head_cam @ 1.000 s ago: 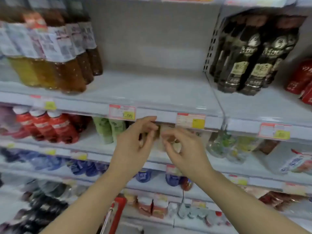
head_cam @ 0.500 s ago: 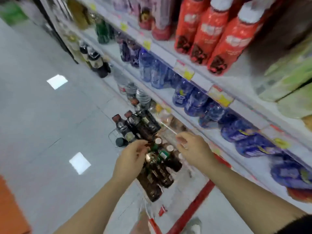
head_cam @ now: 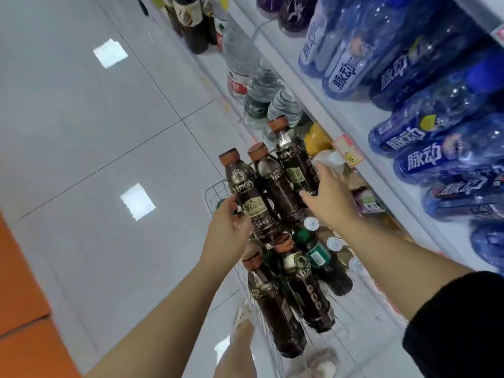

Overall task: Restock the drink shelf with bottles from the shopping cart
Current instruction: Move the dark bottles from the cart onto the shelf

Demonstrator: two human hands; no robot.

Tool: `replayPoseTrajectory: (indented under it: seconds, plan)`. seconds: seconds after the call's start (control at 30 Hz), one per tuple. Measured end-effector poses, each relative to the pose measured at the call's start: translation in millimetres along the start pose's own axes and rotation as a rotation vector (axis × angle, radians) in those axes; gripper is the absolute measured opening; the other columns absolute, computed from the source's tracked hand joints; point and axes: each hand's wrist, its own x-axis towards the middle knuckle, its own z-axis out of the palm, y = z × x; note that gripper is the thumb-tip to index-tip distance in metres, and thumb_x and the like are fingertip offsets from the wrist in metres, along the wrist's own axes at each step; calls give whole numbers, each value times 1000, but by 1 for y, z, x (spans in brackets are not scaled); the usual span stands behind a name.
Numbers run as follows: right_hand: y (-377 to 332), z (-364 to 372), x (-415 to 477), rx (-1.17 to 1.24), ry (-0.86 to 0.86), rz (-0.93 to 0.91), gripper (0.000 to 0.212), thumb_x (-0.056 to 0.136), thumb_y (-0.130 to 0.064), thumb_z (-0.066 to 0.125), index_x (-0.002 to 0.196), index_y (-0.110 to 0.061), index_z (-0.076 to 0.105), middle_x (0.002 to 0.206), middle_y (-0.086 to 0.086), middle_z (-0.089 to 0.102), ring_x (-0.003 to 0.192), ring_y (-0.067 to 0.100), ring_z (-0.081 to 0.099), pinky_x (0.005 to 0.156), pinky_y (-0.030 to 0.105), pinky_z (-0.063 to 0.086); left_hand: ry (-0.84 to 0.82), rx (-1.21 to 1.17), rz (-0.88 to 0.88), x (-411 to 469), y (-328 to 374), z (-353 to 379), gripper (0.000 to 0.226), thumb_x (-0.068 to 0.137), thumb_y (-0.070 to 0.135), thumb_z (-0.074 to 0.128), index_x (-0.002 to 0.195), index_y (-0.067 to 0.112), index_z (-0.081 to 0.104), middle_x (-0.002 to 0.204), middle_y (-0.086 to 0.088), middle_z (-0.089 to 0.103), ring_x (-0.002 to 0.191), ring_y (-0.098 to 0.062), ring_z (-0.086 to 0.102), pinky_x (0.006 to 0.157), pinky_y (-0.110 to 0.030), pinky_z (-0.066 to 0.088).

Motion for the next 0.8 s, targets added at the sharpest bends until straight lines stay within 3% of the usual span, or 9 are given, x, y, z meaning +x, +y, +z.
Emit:
replayPoseTrajectory:
  seconds: [0.1,0.17,0.23,0.37,0.47,0.57,0.67,0.8]
  plan:
    - [-2,11,11,-134,71,37,80,81,-51,62,144,-15,27,145,8,38,132,30,30,105,41,31,-21,-195,-89,18,-1,13,68,90,22,58,146,21,19,135,2,49,89,3,56,87,-28,43]
    - [-3,18,17,-152,108,74,84,76,-59,62,142,-18,30,143,6,40,131,29,32,102,43,33,-17,-289,-118,27,-4,22,74,88,21,62,145,24,15,120,4,59,88,-2,61,84,-31,49]
    - [-2,21,22,-155,127,104,85,73,-62,62,142,-21,32,141,4,43,130,28,34,100,45,34,-6,-340,-142,33,-5,30,72,86,17,63,143,23,18,106,8,60,86,-1,60,75,-25,50]
    - [2,22,25,-75,121,130,77,77,-58,63,140,-25,36,141,2,45,130,26,36,103,46,31,15,-393,-171,34,0,35,50,85,17,65,126,22,38,104,6,60,84,1,59,62,-12,44]
    - [6,18,19,31,119,127,68,75,-55,65,134,-27,44,131,1,56,121,28,47,98,45,39,71,-455,-197,23,-1,33,44,83,21,67,114,33,40,104,3,62,89,-12,64,75,-28,53]
    - [12,2,-1,108,66,151,62,80,-44,66,134,-24,43,130,5,57,119,31,50,95,42,40,62,-482,-228,4,7,26,44,82,27,67,120,32,46,103,1,65,89,-19,67,84,-43,54]
    - [21,-23,-31,221,20,147,59,81,-36,67,134,-21,45,129,7,57,119,31,51,95,41,42,-2,-539,-239,-23,25,18,46,84,27,66,125,28,44,101,-3,68,81,-19,71,76,-40,57]
    - [32,-65,-85,518,-17,200,43,81,-28,70,119,-15,57,104,3,65,97,25,61,82,35,49,-61,-504,-170,-71,58,19,56,81,34,68,131,25,44,109,-3,65,87,-20,70,81,-42,56]
